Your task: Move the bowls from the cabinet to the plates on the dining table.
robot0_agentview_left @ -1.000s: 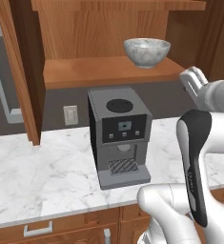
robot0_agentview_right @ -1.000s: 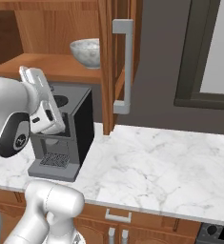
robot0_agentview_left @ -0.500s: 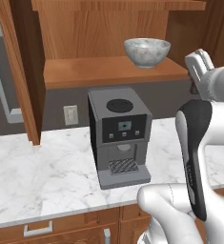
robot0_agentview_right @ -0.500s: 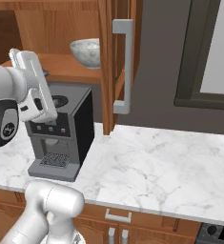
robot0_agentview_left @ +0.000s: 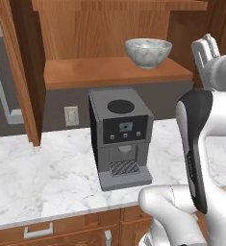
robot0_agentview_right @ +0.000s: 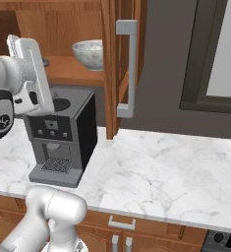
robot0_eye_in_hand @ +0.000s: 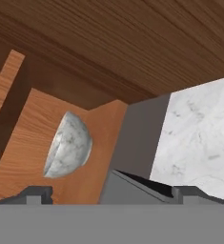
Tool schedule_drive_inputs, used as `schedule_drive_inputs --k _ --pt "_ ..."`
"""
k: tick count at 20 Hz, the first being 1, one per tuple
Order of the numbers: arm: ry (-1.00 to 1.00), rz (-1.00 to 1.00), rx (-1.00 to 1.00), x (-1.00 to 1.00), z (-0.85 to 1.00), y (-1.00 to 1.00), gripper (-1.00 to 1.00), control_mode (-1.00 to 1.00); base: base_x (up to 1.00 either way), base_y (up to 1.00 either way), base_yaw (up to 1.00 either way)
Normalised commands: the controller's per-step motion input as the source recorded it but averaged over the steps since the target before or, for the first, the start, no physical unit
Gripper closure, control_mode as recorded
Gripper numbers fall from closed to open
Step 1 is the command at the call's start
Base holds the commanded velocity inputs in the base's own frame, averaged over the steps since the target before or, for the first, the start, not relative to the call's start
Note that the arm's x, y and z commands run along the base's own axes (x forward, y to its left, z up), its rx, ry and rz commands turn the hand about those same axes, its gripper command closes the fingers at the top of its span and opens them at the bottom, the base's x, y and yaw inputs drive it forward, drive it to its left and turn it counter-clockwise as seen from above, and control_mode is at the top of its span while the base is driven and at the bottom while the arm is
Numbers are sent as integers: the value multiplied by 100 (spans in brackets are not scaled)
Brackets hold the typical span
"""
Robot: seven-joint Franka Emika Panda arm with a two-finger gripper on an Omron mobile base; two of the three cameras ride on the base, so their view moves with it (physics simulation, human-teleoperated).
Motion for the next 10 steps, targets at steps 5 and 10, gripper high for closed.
schedule_drive_inputs --k 5,10 --pt "1 0 3 31 9 0 -100 -100 0 0 0" --pt "8 2 1 39 6 0 -100 -100 0 0 0"
